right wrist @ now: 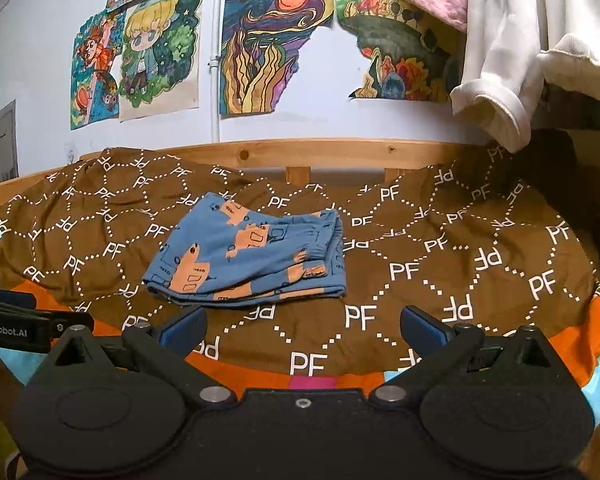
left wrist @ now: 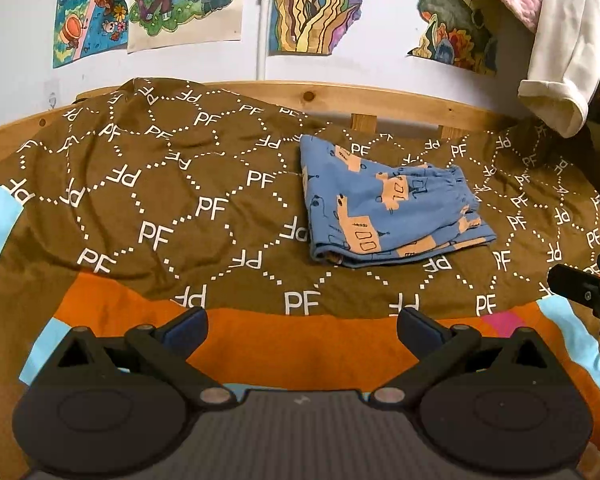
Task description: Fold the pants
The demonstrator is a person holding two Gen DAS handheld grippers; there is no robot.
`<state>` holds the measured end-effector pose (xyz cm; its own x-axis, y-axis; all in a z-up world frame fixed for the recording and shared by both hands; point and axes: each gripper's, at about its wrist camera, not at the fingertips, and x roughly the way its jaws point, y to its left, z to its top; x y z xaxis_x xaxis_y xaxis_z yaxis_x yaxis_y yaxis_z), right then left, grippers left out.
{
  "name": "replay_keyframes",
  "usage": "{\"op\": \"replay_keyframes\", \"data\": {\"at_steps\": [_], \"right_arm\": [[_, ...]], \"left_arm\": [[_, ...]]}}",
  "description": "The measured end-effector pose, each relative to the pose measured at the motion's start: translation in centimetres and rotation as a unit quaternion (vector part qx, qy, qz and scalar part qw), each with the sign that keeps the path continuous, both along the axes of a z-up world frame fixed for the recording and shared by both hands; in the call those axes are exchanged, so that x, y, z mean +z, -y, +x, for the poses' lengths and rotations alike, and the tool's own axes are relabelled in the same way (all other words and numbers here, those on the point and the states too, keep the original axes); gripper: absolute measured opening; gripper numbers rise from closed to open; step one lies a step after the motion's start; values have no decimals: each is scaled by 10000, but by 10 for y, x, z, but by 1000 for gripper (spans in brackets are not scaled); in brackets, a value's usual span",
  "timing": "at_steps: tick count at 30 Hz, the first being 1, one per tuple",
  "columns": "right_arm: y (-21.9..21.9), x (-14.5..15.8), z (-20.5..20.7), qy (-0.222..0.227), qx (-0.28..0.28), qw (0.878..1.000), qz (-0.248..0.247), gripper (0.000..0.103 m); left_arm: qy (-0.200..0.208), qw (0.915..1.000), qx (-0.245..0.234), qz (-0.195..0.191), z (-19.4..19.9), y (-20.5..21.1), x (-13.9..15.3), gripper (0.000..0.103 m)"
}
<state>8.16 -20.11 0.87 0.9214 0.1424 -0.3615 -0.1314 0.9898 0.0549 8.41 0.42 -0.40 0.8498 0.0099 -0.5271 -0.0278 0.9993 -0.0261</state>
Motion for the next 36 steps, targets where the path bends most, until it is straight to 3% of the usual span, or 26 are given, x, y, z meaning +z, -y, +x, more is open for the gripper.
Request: {"op": "replay_keyframes", "data": {"at_steps": [36], "right_arm": [[-2, -2, 1, -74, 31, 10000, -40, 102]], "left_arm": [[-95, 9999, 52, -18, -2, -4, -2, 103]]}}
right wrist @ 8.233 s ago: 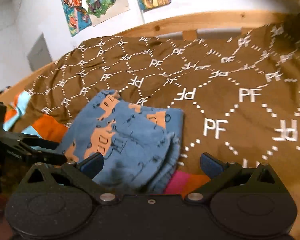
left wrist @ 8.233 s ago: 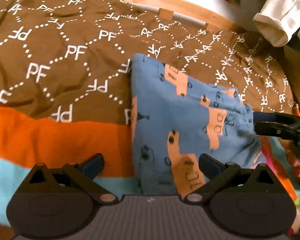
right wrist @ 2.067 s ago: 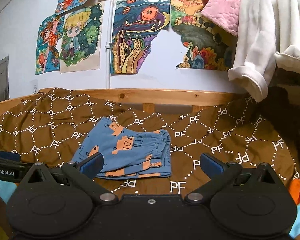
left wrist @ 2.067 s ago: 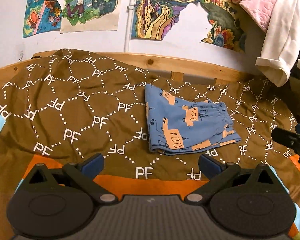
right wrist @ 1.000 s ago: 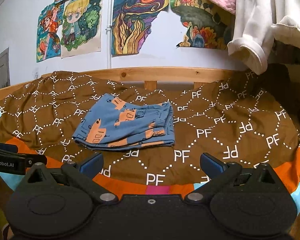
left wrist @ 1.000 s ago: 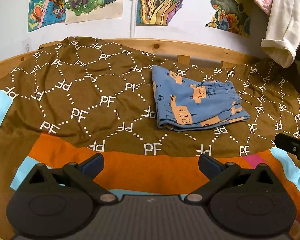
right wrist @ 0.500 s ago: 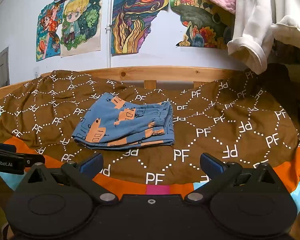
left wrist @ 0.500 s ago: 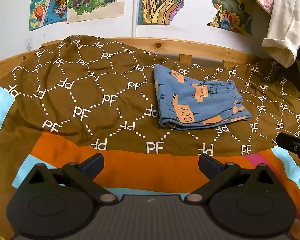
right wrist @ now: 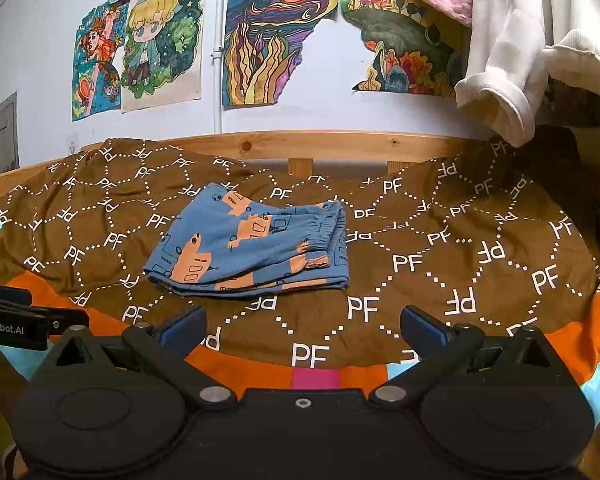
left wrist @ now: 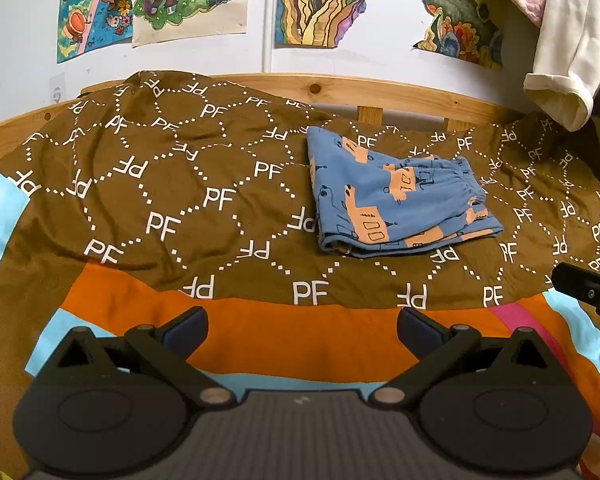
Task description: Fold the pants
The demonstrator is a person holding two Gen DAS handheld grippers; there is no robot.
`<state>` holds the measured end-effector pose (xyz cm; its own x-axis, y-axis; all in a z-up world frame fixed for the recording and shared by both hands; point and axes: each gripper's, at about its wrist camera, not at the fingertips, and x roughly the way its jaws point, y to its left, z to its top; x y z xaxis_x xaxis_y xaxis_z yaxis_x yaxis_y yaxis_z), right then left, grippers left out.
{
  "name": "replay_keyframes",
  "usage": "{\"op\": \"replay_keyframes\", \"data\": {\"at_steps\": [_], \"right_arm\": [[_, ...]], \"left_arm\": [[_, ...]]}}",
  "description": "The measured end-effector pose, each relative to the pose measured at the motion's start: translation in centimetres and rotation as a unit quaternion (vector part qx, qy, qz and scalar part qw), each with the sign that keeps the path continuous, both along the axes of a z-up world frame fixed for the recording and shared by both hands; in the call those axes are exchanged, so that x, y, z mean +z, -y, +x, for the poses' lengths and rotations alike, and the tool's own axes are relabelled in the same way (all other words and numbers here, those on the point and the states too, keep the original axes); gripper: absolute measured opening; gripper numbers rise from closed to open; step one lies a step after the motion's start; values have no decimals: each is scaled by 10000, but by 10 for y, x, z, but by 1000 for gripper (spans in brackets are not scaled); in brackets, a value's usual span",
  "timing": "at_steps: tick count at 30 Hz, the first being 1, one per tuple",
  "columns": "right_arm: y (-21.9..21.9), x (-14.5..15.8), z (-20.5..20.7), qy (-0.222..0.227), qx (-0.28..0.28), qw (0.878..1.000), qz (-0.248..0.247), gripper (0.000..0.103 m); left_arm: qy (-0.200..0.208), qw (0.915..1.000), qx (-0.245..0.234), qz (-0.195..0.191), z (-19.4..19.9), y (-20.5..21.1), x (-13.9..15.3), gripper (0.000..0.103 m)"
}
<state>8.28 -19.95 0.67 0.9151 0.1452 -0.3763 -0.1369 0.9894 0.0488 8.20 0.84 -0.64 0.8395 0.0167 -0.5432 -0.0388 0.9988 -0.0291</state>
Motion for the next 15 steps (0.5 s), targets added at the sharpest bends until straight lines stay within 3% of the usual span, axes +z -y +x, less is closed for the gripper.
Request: {"op": "replay_keyframes", "data": {"at_steps": [5, 15], "right_arm": [[0, 0, 0, -6, 0, 10000, -5, 102], [-1, -4, 0, -16, 40, 10000, -30, 102]], "left_arm": [[-74, 9998, 160, 133, 0, 0, 0, 103], [-8, 9999, -42, 151, -3, 2, 2, 103]]}}
